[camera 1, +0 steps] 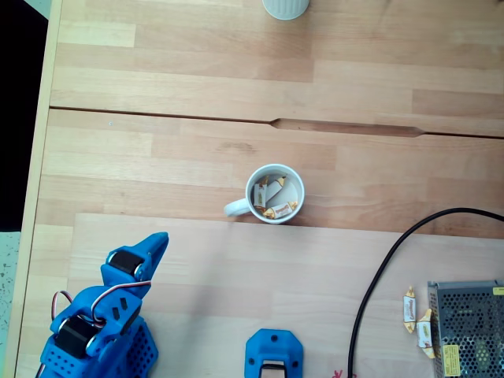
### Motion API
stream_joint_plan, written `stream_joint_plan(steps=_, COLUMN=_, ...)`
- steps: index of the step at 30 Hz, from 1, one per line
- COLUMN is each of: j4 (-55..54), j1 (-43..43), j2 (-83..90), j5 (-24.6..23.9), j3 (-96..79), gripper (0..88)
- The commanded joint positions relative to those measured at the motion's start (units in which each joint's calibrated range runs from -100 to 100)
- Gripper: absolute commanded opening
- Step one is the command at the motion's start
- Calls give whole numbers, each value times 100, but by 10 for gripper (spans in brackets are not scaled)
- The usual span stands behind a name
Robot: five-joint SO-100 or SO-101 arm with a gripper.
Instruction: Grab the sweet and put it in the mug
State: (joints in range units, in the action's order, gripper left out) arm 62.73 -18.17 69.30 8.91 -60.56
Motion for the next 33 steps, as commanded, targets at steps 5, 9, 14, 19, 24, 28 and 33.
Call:
stream_joint_plan(steps=5, j4=9, j1=9, j2=-11, j5=5, j3=52, gripper=31)
stream_joint_plan(steps=9, j4=9, j1=9, j2=-2, j5=-20, j3=52, gripper=32)
stream_joint_plan(steps=14, j4=1, j1=-6, j2=6, j5=10, j3=52, gripper=31)
stream_joint_plan(steps=19, j4=9, j1=-20, j2=15, j5=-15, j3=52, gripper=32)
stream_joint_plan(steps=24, j4=17, j1=-42, j2=15, j5=-15, j3=52, gripper=31)
stream_joint_plan(steps=28, j4=17, j1=-35, j2=15, j5=0, j3=52, gripper=31)
stream_joint_plan(steps=33, j4=17, j1=-35, j2=15, j5=10, j3=52, gripper=31)
